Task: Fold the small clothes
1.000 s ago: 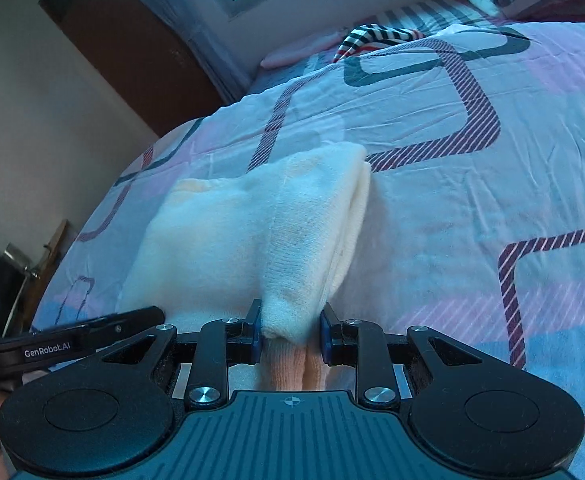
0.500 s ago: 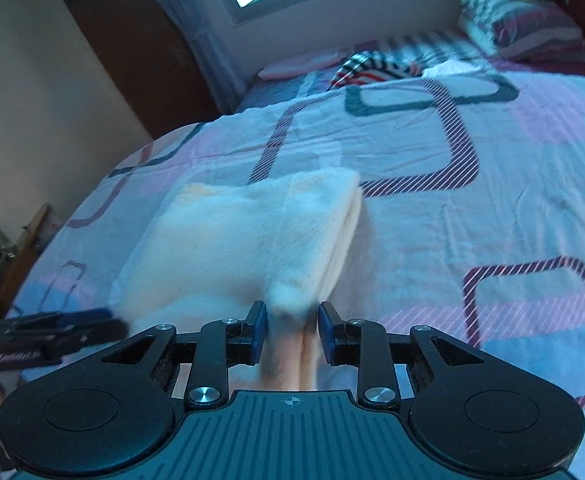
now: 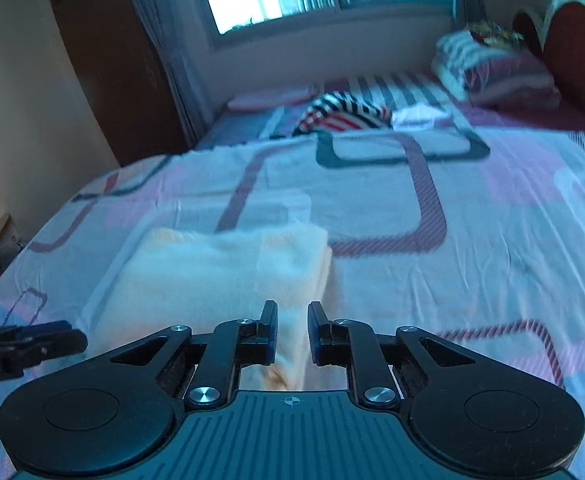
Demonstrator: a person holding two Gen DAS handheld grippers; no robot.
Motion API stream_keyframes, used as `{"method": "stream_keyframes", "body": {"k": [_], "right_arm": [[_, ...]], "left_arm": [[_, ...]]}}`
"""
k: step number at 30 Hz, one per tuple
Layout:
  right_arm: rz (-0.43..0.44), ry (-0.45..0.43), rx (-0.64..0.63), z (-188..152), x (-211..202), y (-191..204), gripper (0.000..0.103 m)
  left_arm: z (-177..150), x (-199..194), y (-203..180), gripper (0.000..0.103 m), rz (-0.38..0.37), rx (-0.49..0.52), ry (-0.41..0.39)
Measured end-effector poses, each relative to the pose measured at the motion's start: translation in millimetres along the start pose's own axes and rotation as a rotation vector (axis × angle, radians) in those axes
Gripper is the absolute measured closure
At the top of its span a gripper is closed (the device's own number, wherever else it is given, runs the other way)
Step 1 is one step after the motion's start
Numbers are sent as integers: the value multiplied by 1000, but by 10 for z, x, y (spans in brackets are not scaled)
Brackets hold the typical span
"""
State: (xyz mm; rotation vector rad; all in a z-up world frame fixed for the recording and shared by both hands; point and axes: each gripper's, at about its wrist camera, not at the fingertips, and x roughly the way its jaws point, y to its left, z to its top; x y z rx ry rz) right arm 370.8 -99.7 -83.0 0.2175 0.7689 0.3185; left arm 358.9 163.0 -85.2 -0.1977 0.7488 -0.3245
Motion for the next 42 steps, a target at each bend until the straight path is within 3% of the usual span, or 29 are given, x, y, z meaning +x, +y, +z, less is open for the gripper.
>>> {"method": "stream_keyframes", "body": {"k": [2,4,6,9,11,13,17,20,23,29,37,39,40,41,42], "right_arm": [[14,37,-38,8,152,100,87],[-51,117,-93,-37,402,160,88],[-63,107,-79,-82,514,84,88],[-70,116,-63,-55,521,62,88],[-82,96,-71,-54,355,99,87],[-58,56,-87,-140,65,123,87],[-6,74,-146,-554,-406,240,87],[-25,106,-171,-797,-450,254,87],[-112,162,-107,-853,-299,111,87],[-73,29,-46,-811,-900,150,87],[-24,-24,-97,-1310,-1804,473,87],[-37,-45,-107,-1478,-2043,530,87],[-46,-57,-108,-1543,-2150,550,87],[-57,-68,-102,-1606,-2258,561,83],[-69,-75,-91,-1656,-2353,560,71]], "left_arm": [[97,116,-114,51,-17,38,2],[148,316,-233,54,10,82,61],[135,542,-305,53,71,123,147],[75,614,-297,45,108,138,155],[58,462,-322,51,108,127,135],[-54,186,-362,50,90,135,90],[-471,-270,-440,49,93,112,59],[-760,-407,-428,49,135,81,53],[-870,-344,-358,47,189,49,94],[-877,-820,-569,49,224,61,20],[-1301,-1530,-1192,47,238,82,-45],[-1396,-1728,-1345,40,240,84,-62],[-1445,-1835,-1423,27,249,91,-82],[-1487,-1936,-1494,6,265,98,-111],[-1536,-2042,-1563,0,281,108,-143]]}}
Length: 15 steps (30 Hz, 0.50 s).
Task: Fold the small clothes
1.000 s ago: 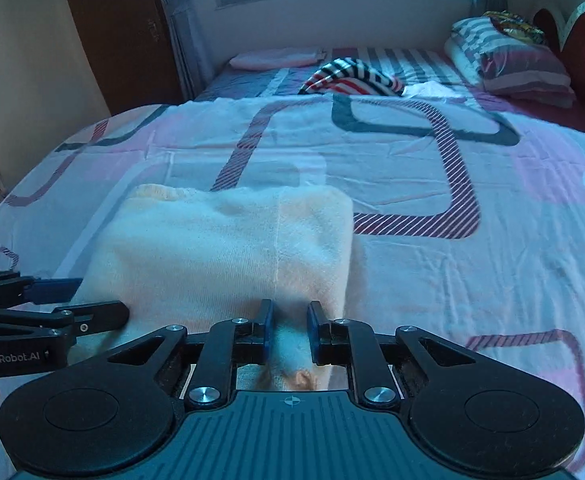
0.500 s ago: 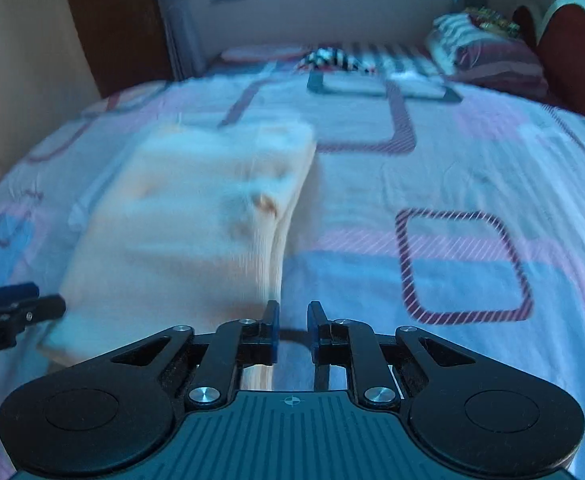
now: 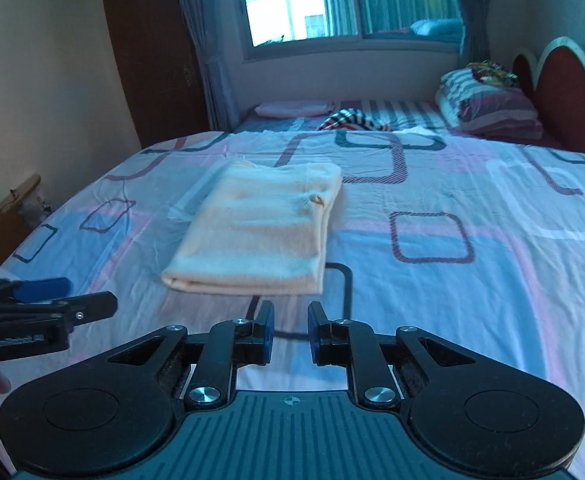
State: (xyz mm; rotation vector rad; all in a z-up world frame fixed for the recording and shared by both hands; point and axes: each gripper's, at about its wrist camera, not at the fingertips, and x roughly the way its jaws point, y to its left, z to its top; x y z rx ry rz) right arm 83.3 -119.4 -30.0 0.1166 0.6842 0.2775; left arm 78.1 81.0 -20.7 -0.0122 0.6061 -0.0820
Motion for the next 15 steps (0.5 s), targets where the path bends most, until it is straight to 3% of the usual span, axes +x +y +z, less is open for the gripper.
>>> {"method": "stream_keyframes", "body": {"k": [1,2,15], "right_arm": [[-11,-14,7,-43,-101,2,25],[-14,-53,4,-100,-242,-4,2],[-39,-63,-10,-379,-1071,135,0]], "left_arm": [[-29,-132,-37,1,8,12,-27],[-46,-226,-68,1,6,21,-32],[-275,-1109,-317,1,33,33,-81]]}}
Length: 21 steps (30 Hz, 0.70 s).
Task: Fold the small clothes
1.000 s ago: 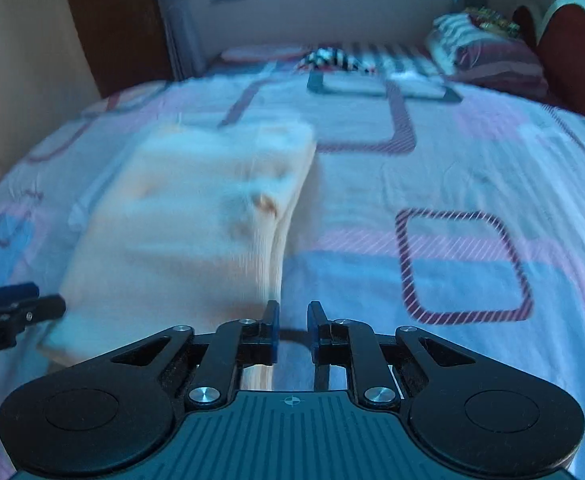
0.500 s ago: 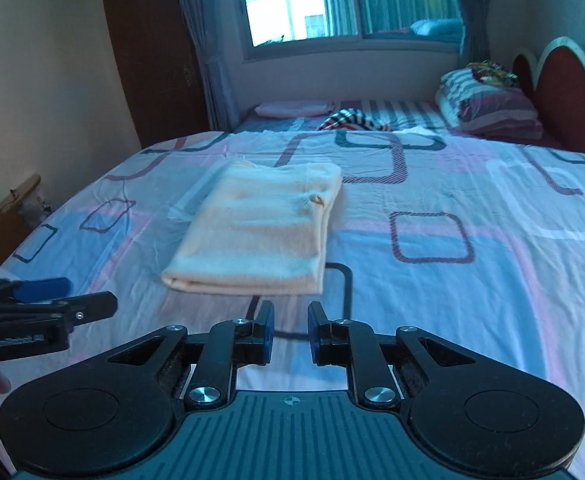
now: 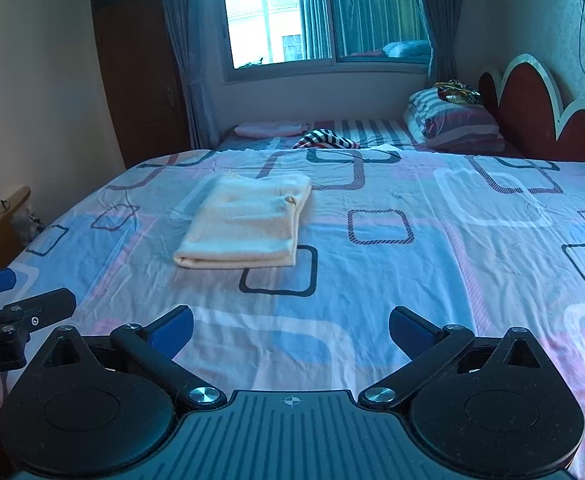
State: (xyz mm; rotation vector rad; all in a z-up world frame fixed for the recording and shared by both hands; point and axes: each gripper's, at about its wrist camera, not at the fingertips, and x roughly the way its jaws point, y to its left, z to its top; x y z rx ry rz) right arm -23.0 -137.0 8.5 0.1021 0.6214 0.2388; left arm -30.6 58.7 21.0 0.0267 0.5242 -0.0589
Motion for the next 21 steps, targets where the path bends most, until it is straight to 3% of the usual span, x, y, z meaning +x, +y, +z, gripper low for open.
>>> {"method": "stream_keyframes", "body": {"k": [21], "right_arm": [[19,-76,-28,2,-426,3,0]], "left_arm": [[-18,-323,-135,1,-19,-20,-45]]}}
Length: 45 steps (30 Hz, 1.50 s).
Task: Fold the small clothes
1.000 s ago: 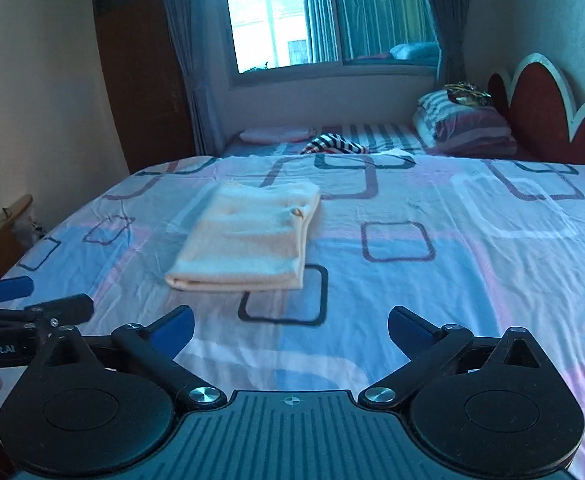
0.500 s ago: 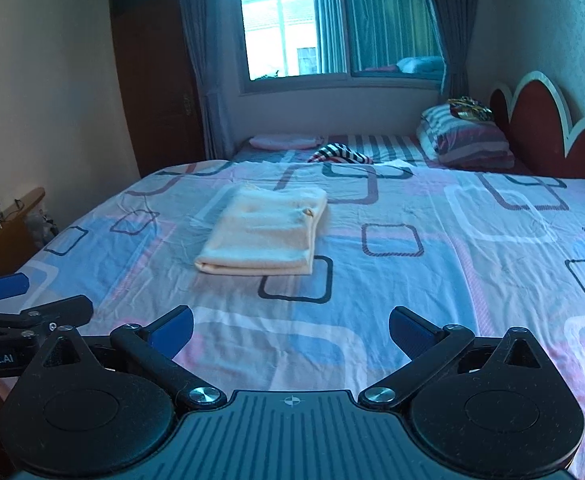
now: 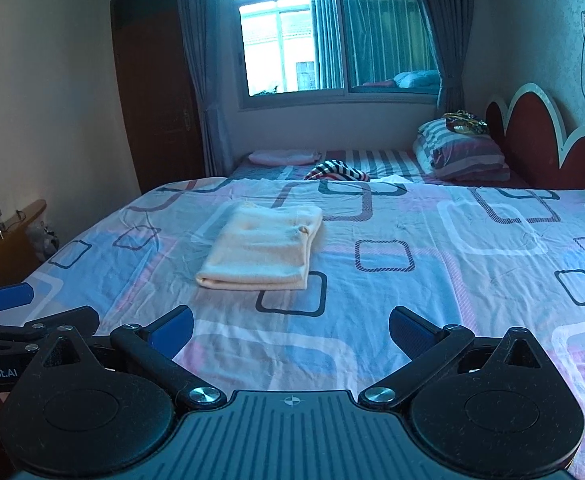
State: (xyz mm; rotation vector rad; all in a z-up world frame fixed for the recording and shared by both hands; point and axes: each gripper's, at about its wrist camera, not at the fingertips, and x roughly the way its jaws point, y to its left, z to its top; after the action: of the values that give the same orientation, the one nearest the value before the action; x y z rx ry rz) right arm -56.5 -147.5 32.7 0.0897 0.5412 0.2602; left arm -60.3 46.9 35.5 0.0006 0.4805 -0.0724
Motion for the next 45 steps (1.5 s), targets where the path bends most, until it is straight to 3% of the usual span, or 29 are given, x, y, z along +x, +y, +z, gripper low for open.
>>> {"method": "stream_keyframes", "body": {"k": [45], "right_arm": [[11,-14,-25,85,52,-120,0]], "left_arm": [[98,105,-60,1,17,11,-9]]}}
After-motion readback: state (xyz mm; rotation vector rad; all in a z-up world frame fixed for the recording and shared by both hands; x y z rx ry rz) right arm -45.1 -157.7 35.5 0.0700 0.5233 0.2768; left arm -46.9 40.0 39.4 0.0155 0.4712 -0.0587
